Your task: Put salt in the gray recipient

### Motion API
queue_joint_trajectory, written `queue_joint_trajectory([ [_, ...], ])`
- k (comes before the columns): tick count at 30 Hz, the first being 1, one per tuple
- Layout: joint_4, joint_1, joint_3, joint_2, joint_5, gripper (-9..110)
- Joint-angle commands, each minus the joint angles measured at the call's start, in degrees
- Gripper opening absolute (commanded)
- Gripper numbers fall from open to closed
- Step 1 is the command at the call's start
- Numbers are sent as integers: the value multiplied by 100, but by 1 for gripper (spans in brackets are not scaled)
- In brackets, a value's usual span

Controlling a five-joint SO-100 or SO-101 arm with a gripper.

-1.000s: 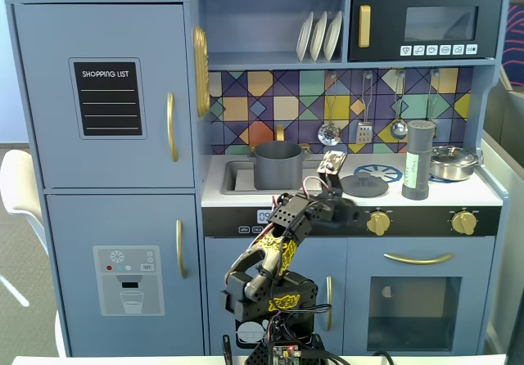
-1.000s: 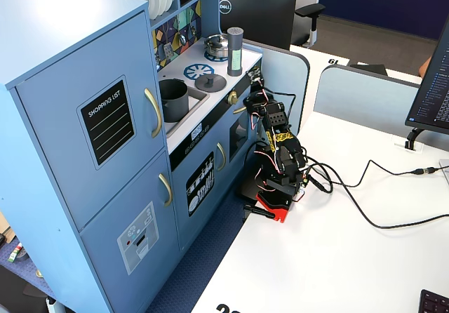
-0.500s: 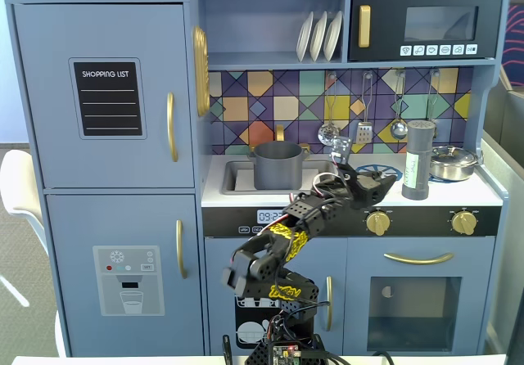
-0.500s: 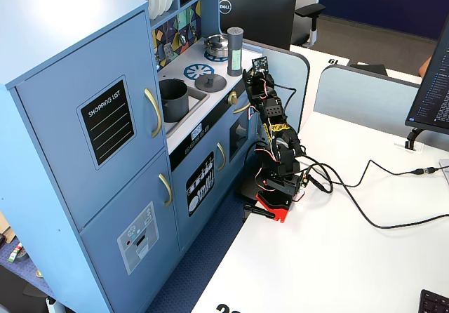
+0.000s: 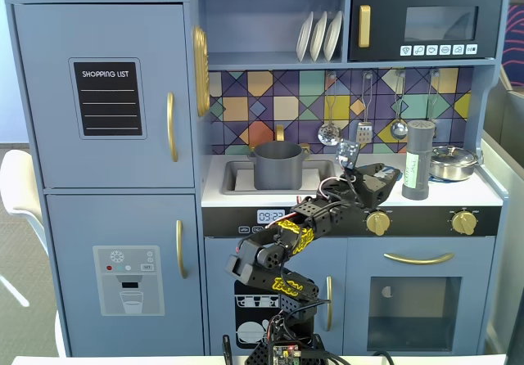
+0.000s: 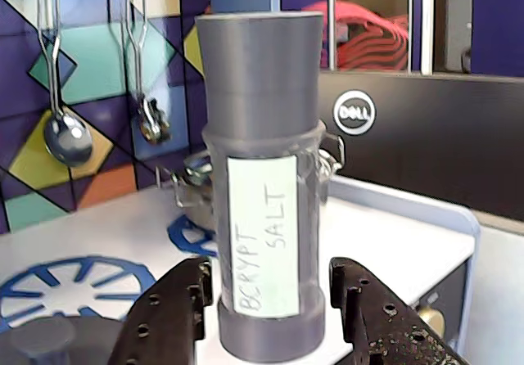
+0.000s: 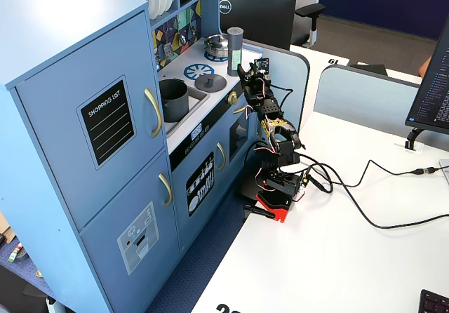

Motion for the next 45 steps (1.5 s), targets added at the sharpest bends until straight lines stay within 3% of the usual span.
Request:
queue_joint_trajectory([
  [1, 352, 237, -659, -149, -26, 22],
  [8, 729, 404, -1477, -949, -483, 36],
  [17, 105, 290, -2505, -2461, -686, 42],
  [45, -105, -123, -5748, -5687, -492, 45],
])
